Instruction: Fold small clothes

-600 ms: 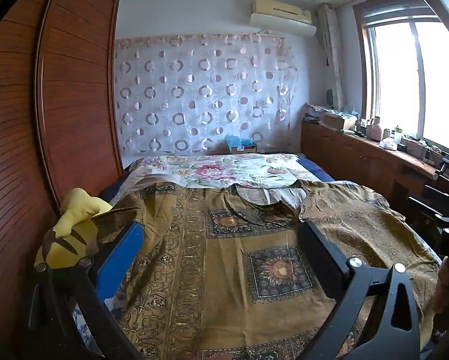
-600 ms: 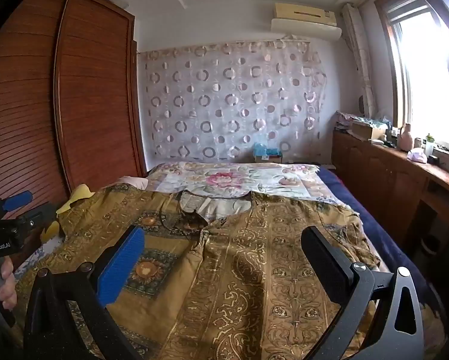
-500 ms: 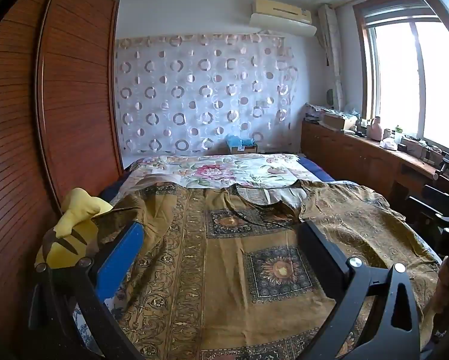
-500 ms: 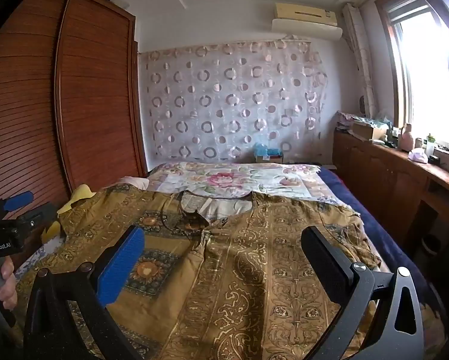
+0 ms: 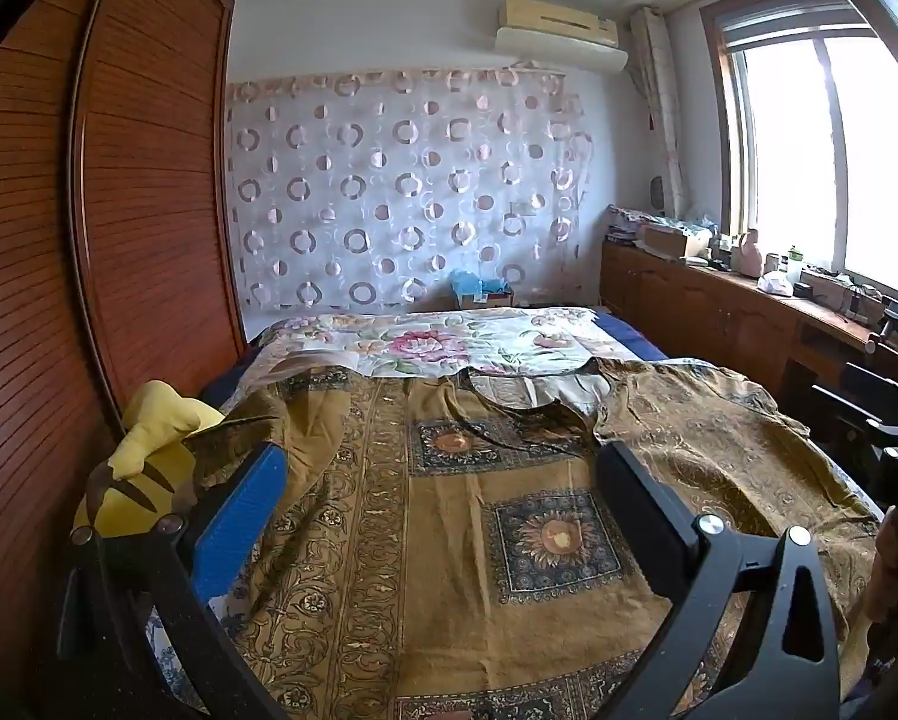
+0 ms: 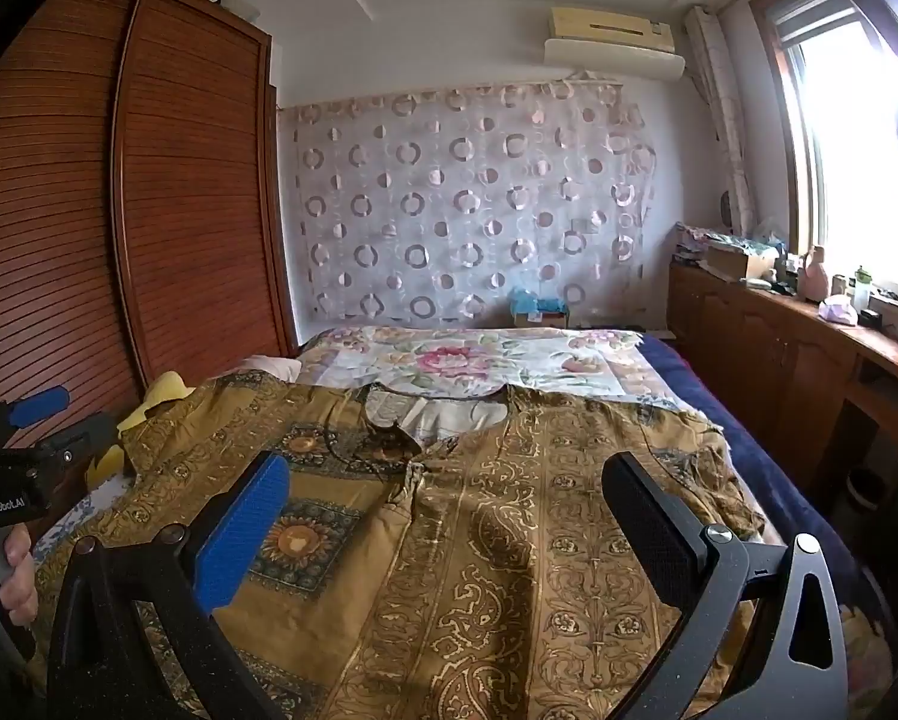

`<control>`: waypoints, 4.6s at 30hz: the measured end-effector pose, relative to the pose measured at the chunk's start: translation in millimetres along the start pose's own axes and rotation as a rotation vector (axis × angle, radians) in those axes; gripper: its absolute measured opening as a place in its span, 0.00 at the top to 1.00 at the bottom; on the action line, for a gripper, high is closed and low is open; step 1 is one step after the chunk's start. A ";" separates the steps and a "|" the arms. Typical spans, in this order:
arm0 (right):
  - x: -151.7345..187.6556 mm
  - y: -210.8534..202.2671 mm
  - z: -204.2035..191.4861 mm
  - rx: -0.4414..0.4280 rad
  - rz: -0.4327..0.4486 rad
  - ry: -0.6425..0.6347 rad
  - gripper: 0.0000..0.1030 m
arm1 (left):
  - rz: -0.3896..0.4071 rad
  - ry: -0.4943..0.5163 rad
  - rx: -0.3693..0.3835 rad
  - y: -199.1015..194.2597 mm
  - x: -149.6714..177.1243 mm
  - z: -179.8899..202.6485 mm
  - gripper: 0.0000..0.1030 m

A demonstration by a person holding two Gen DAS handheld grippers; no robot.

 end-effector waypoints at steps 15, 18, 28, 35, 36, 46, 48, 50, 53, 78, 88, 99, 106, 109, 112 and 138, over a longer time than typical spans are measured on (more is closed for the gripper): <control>-0.4 -0.7 0.9 -0.004 -0.001 0.001 0.00 | 0.003 0.005 -0.001 -0.2 -0.1 0.2 0.00; -0.3 -0.7 1.0 -0.005 -0.001 0.002 0.00 | 0.003 0.005 -0.001 0.3 -0.1 0.4 0.00; 0.3 -0.5 1.4 -0.006 -0.003 0.003 0.00 | 0.006 0.006 -0.002 0.1 -0.2 0.4 0.00; 0.1 -0.3 1.0 -0.004 -0.003 0.003 0.00 | 0.008 0.006 -0.002 0.1 -0.2 0.6 0.00; 0.1 -0.5 0.8 -0.005 -0.003 0.003 0.00 | 0.007 0.007 -0.002 0.1 -0.2 0.6 0.00; 0.5 1.2 0.8 -0.006 -0.003 0.003 0.00 | 0.010 0.007 -0.003 0.4 -0.3 0.7 0.00; 0.5 1.1 0.7 -0.006 -0.003 0.003 0.00 | 0.010 0.007 -0.002 0.9 -0.3 0.9 0.00; 0.6 1.1 0.5 -0.006 -0.003 0.003 0.00 | 0.010 0.007 -0.003 0.8 -0.3 0.8 0.00; 0.5 1.1 0.9 -0.006 -0.003 0.003 0.00 | 0.012 0.007 -0.003 0.3 -0.4 0.7 0.00; 1.5 2.2 -0.4 -0.010 -0.007 0.004 0.00 | -0.004 0.010 -0.003 0.0 -5.2 10.9 0.00; 10.7 16.3 -0.1 -0.064 -0.053 0.001 0.00 | -0.073 0.011 -0.046 18.1 9.0 -17.6 0.00; 14.2 27.3 -4.3 -0.114 -0.123 -0.021 0.00 | -0.159 0.012 -0.088 42.9 30.9 -64.7 0.00; 10.0 34.8 -10.2 -0.142 -0.150 -0.058 0.00 | -0.226 0.027 -0.105 60.7 39.2 -100.1 0.00; 6.2 39.0 -11.7 -0.168 -0.162 -0.057 0.00 | -0.247 0.011 -0.098 69.4 40.8 -114.7 0.00; 2.9 43.3 -17.2 -0.186 -0.162 -0.067 0.00 | -0.264 0.011 -0.093 80.2 41.3 -126.7 0.05; 6.6 66.2 -28.9 -0.302 -0.255 -0.148 0.00 | -0.362 0.006 0.029 143.0 20.5 -141.6 0.96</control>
Point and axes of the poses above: each gripper's, at about its wrist camera, not at the fingertips, and y roughly the way its jaws point, z to its right, x to its underside, the point moved 4 cm from there along y, roughly the way its jaws point, and after that the axes turned 6 degrees about -x, right-handed, at the moved point
